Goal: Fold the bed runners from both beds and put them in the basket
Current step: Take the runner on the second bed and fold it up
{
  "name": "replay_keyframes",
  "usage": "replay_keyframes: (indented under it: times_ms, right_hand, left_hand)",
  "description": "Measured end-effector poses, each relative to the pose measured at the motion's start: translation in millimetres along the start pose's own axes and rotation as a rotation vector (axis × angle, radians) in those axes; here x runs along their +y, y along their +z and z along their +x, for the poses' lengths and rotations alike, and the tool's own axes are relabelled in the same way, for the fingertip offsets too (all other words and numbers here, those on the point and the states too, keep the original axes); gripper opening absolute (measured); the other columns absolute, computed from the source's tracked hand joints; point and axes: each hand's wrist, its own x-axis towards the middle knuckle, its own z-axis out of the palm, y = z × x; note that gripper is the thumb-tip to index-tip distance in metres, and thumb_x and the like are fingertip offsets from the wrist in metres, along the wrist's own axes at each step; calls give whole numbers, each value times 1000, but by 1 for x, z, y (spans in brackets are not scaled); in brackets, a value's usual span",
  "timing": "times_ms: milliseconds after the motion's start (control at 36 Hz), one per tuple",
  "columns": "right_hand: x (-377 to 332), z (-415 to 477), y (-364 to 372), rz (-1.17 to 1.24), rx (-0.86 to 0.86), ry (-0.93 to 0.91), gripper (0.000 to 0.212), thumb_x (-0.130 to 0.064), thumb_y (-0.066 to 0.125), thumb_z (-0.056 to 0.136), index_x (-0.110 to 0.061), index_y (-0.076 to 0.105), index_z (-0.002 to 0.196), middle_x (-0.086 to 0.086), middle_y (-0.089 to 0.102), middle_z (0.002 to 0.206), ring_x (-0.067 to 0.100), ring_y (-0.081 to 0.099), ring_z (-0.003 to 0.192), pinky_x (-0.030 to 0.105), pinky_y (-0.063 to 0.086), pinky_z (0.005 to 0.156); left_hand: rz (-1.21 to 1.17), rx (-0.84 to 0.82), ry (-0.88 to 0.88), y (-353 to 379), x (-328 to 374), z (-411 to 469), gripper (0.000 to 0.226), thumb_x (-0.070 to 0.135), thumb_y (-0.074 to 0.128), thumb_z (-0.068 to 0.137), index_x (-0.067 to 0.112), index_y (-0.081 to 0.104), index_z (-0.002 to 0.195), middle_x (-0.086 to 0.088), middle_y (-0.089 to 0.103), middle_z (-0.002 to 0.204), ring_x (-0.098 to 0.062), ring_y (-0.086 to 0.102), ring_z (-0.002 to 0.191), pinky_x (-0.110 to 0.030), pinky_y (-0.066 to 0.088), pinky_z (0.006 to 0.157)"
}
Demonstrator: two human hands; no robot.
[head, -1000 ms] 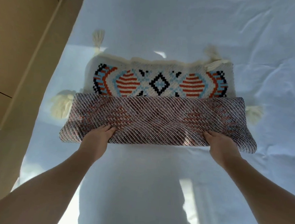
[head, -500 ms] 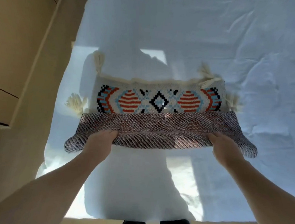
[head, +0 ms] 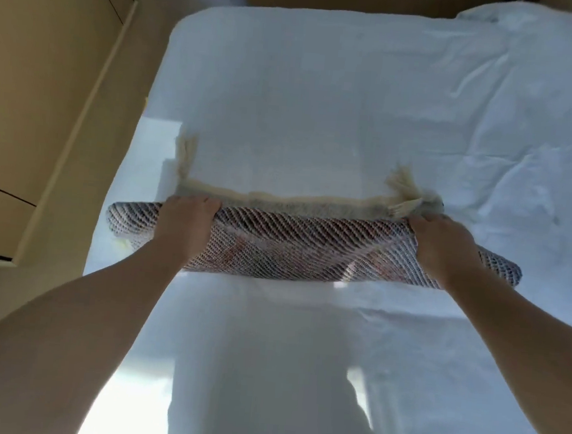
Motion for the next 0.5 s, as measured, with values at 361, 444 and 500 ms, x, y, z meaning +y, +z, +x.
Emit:
replay_keyframes:
  times_ms: [361,444,500]
  right_hand:
    - [-4,94,45,-6,-9,-72,45,2,57,77,-7,58,121,16,64,114,35,59,105,44,49,88]
    - [-8,68,66,98,-58,-17,39,1,58,78,-7,60,116,14,64,110,33,58,100,41,48,85]
    - [-8,47,80,230,-83,101,32,-2,56,83,-7,61,114,14,64,108,33,58,98,39,47,82]
  left_hand:
    - [-160,4,45,56,61,57,50,8,53,86,9,48,136,-12,53,138,-29,48,128,-46,35,110]
    - [-251,-90,64,72,101,39,54,18,45,94,13,33,146,-8,36,153,-25,30,141,-42,19,119]
    - [-305,-117,99,80,127,28,53,21,40,97,13,29,148,-7,30,156,-23,23,145,-40,12,119]
